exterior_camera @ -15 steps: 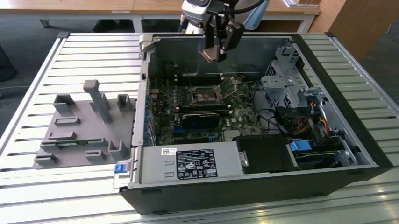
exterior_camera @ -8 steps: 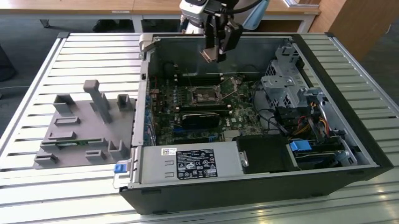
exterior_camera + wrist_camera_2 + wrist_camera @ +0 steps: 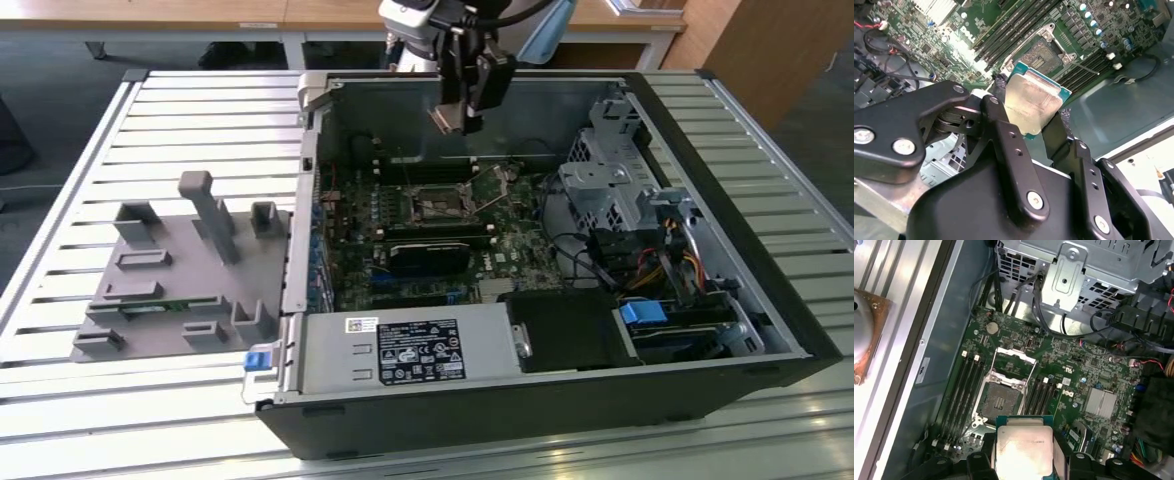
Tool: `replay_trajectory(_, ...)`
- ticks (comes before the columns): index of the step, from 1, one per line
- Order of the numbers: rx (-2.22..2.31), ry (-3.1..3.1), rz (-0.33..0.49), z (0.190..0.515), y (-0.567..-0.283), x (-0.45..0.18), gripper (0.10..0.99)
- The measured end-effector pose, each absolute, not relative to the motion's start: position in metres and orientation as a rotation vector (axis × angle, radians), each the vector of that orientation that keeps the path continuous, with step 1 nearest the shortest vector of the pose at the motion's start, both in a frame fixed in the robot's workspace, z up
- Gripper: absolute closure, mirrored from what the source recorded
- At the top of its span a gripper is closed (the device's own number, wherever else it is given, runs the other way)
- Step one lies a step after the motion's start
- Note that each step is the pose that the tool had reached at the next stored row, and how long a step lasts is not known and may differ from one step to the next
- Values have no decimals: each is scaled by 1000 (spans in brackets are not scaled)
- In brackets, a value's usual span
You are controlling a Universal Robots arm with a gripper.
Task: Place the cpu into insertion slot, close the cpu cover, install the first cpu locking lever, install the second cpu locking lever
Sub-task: 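Place the cpu into insertion slot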
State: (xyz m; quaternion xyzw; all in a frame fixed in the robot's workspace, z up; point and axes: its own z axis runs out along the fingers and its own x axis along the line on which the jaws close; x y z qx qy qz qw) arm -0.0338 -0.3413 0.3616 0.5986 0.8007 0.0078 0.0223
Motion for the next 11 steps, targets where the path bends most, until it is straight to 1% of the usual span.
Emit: replay_trajectory(11, 1943, 2410, 19, 361, -341, -34, 545)
